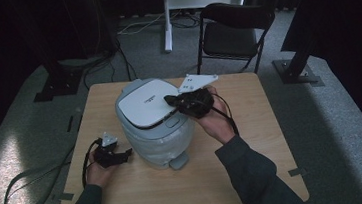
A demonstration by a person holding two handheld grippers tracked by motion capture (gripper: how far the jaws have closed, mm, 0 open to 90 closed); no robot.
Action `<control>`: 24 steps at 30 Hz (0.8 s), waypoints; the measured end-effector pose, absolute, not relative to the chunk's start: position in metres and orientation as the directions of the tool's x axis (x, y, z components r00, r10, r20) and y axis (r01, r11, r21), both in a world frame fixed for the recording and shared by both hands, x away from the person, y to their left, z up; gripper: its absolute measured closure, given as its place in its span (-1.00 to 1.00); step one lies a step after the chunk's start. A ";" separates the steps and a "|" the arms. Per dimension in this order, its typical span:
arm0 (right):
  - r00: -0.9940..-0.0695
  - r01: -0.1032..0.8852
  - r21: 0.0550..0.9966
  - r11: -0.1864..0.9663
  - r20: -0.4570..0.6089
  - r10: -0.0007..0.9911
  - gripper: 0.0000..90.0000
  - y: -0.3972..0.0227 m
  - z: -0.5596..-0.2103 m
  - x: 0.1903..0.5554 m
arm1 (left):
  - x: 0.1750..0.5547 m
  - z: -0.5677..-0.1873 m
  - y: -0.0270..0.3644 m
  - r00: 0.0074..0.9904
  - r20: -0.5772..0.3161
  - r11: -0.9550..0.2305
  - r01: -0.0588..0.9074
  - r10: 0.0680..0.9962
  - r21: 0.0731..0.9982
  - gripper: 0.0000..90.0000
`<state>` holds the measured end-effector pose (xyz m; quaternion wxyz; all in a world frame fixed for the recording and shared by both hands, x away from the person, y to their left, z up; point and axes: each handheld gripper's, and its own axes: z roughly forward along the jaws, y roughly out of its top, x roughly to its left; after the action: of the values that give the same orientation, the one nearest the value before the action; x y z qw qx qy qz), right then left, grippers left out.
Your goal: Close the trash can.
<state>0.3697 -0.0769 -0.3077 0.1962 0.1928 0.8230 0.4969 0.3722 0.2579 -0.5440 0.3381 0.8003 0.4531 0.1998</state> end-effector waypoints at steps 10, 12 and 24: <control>-0.866 0.119 0.895 0.431 -0.119 0.486 1.00 -0.077 -0.317 0.361 | 0.372 -0.544 0.258 0.509 0.014 -0.361 0.590 0.860 0.722 -0.44; -0.868 0.113 0.896 0.430 -0.121 0.481 1.00 -0.077 -0.318 0.358 | 0.372 -0.544 0.258 0.510 0.014 -0.361 0.590 0.860 0.722 -0.44; -0.877 0.122 0.904 0.410 -0.096 0.471 1.00 -0.077 -0.320 0.357 | 0.372 -0.544 0.258 0.509 0.014 -0.361 0.590 0.861 0.723 -0.44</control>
<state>0.3572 -0.0773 -0.3201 0.1706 0.1804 0.8223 0.5121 0.3722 0.2578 -0.5440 0.3380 0.8001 0.4533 0.2004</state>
